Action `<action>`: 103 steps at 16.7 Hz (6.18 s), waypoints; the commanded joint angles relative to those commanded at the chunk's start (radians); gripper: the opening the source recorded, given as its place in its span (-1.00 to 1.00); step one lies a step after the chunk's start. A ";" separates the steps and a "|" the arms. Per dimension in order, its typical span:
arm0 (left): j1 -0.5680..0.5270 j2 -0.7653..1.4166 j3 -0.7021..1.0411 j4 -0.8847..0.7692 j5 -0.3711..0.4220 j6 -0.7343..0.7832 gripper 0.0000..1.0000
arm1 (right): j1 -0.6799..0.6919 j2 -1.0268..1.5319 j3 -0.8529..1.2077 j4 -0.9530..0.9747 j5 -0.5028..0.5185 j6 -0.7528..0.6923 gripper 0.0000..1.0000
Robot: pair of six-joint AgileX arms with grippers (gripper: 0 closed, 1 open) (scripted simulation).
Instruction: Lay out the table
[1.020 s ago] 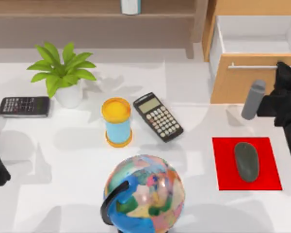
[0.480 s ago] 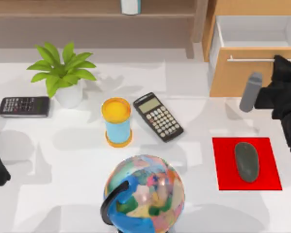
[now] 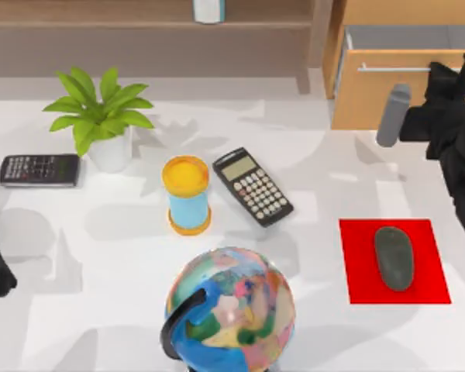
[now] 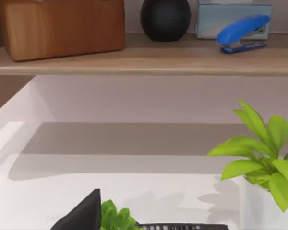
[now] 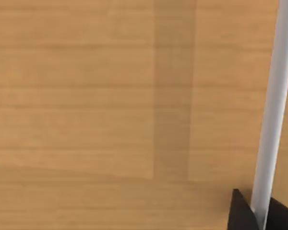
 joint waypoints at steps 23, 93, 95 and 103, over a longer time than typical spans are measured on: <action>0.000 0.000 0.000 0.000 0.000 0.000 1.00 | -0.032 0.126 0.288 -0.164 -0.031 0.001 -0.55; 0.000 0.000 0.000 0.000 0.000 0.000 1.00 | 0.549 0.230 1.058 -0.812 0.552 1.544 1.00; 0.000 0.000 0.000 0.000 0.000 0.000 1.00 | 0.543 0.226 1.059 -0.813 0.549 1.542 1.00; 0.000 0.000 0.000 0.000 0.000 0.000 1.00 | 0.524 0.295 1.177 -0.865 0.527 1.543 1.00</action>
